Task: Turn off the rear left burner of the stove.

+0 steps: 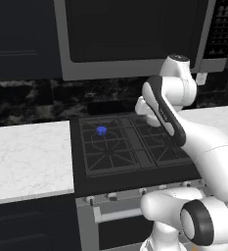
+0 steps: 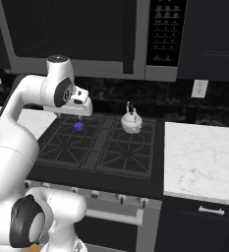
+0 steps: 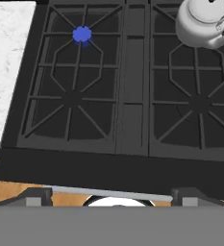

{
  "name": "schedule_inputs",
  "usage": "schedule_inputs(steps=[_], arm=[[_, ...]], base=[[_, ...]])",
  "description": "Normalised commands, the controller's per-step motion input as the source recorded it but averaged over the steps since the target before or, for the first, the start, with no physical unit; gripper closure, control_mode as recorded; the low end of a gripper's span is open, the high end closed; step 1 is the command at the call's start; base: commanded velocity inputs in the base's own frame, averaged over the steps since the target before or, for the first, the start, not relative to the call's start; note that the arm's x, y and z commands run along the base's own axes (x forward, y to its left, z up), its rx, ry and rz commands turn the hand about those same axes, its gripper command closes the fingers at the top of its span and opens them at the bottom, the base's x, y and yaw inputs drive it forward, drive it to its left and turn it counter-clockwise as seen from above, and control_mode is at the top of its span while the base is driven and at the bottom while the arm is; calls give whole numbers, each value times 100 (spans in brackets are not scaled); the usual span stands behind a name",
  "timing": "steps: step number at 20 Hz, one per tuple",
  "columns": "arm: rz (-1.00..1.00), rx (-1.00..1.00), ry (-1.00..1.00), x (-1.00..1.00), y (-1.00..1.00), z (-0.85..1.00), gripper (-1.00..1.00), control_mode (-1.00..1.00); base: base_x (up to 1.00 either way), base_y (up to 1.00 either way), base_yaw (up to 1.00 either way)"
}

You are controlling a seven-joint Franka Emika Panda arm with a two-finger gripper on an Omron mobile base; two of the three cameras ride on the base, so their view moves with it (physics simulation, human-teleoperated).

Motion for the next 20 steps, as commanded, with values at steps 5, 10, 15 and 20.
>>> schedule_inputs(steps=[5, 10, 15, 20], arm=[[17, -14, 13, -22, 100, -49, -100, -100], [22, -33, 6, -56, 100, -85, -100, -100], [26, -44, 0, -76, 100, -100, -100, -100], [25, -41, 0, -77, 100, -100, -100, -100]], base=[[0, 0, 0], [0, 0, 0], [0, 0, 0], [0, 0, 0]])
